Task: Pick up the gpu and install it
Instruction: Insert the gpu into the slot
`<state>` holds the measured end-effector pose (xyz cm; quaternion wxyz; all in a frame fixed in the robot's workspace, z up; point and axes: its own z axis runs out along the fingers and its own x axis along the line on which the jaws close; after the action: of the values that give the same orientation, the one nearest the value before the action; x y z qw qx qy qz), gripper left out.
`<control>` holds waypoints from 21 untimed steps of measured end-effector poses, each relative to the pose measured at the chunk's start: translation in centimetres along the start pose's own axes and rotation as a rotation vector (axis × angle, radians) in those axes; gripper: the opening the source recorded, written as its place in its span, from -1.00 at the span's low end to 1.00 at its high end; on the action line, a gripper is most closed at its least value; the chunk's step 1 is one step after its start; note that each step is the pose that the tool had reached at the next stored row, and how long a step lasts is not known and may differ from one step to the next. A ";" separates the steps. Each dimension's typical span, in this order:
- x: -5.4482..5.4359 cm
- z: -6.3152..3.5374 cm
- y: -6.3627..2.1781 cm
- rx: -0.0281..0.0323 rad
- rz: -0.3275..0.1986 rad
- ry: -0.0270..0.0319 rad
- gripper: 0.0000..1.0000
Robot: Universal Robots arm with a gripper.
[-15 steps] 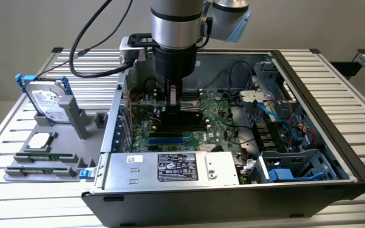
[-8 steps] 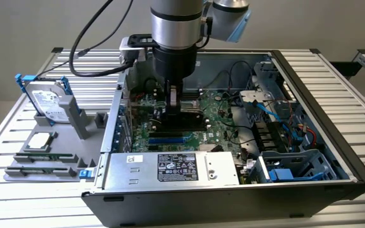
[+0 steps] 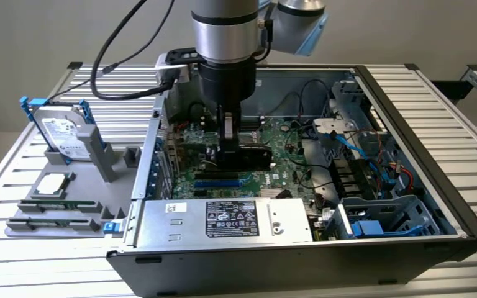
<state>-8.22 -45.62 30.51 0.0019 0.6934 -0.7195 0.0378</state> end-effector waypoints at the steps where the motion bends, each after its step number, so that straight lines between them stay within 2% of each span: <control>1: 0.0 0.03 0.08 0.0024 0.000 0.0000 -0.47; 16: -0.3 1.37 0.61 0.0042 -0.003 -0.0003 -0.47; 21: -0.3 1.67 0.83 0.0045 -0.010 -0.0032 -0.47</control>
<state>-8.96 -45.40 28.79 -0.0006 0.6970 -0.7160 0.0383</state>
